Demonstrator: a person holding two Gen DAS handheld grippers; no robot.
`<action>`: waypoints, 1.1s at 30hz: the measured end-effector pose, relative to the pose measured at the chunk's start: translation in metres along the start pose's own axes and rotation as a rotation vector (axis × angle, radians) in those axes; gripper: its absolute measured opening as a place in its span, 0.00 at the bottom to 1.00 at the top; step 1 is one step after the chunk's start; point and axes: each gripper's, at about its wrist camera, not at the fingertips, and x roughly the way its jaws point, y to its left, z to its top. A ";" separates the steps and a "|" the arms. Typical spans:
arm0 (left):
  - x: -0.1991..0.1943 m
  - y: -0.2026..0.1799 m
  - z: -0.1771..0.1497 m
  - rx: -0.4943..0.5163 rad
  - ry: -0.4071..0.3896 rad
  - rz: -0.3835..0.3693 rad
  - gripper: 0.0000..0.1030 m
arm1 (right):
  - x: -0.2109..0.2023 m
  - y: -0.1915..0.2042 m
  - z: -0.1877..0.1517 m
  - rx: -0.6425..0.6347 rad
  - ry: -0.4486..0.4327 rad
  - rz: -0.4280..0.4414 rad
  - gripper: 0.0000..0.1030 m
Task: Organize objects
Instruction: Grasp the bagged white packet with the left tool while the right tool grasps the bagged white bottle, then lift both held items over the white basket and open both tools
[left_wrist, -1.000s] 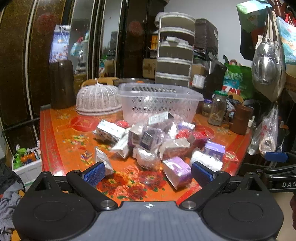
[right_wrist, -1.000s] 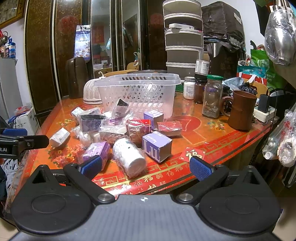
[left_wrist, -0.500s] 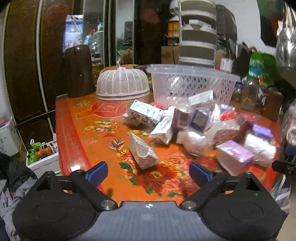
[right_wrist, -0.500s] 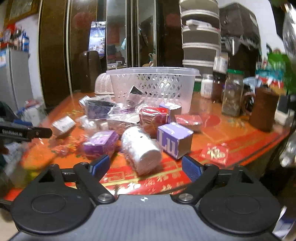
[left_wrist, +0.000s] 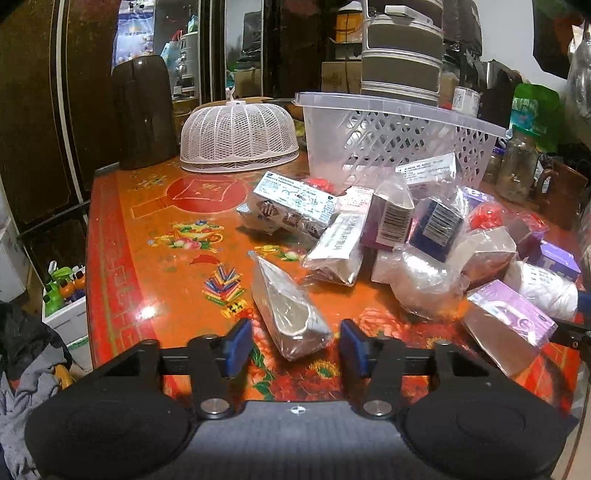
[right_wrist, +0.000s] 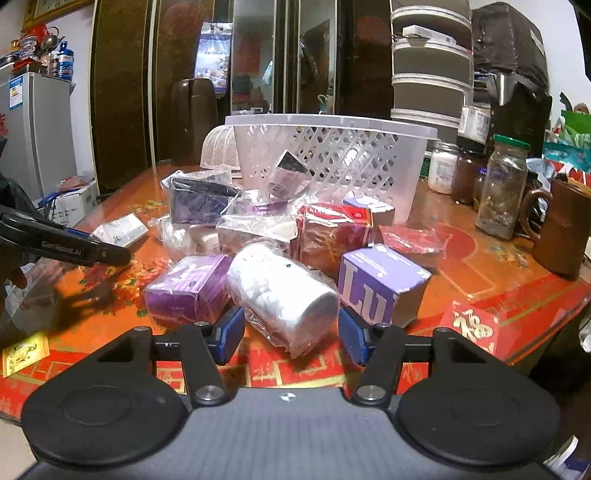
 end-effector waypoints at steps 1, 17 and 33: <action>0.001 0.001 0.001 0.001 0.000 -0.002 0.52 | 0.001 0.000 0.001 -0.004 -0.003 -0.001 0.62; -0.019 0.008 0.003 -0.010 -0.097 -0.015 0.44 | -0.008 -0.020 0.013 0.070 -0.054 0.085 0.62; 0.063 -0.037 0.241 -0.023 -0.103 -0.235 0.44 | 0.105 -0.076 0.220 0.030 0.038 0.019 0.62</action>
